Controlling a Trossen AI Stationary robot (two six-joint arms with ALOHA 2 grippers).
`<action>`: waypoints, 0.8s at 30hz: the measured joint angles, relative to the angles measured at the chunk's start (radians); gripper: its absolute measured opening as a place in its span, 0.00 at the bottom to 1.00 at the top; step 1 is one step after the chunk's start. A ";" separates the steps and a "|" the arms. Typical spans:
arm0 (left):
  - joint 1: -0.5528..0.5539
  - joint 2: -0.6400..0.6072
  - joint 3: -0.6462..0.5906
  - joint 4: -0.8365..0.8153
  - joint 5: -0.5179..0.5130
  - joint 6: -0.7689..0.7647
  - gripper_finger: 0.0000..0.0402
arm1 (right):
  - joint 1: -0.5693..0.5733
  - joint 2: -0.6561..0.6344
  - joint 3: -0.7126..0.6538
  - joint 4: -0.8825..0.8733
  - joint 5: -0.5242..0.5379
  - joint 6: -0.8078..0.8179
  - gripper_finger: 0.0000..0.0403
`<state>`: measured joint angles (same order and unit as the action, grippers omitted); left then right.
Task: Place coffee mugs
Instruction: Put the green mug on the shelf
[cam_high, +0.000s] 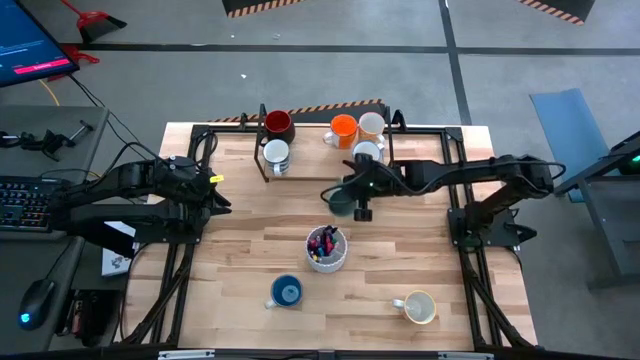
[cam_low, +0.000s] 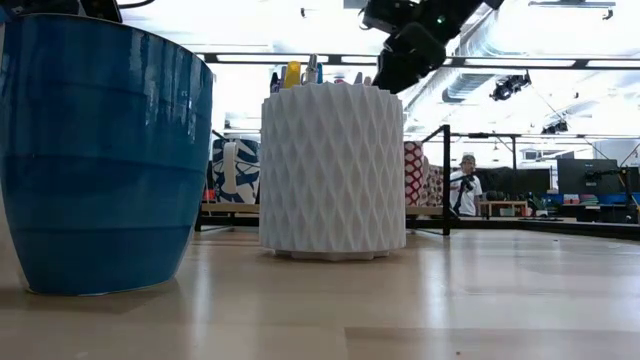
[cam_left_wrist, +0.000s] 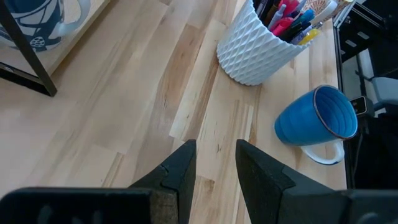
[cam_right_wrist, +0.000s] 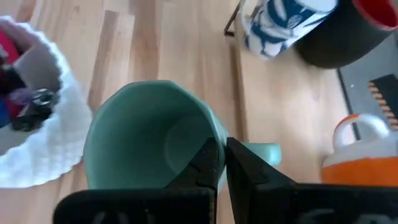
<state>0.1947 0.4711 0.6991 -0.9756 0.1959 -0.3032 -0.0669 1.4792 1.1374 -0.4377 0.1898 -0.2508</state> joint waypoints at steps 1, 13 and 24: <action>0.000 0.000 0.000 0.000 0.000 0.000 0.26 | -0.009 0.000 0.000 0.011 -0.001 -0.015 0.00; 0.000 0.000 0.000 0.000 0.000 -0.006 0.26 | -0.112 0.030 0.000 0.166 -0.092 -0.106 0.00; 0.000 0.000 0.000 0.001 0.000 -0.009 0.26 | -0.183 0.144 0.125 0.155 -0.094 -0.188 0.00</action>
<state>0.1947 0.4713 0.6991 -0.9749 0.1955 -0.3122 -0.2503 1.6231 1.2628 -0.2827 0.0963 -0.4386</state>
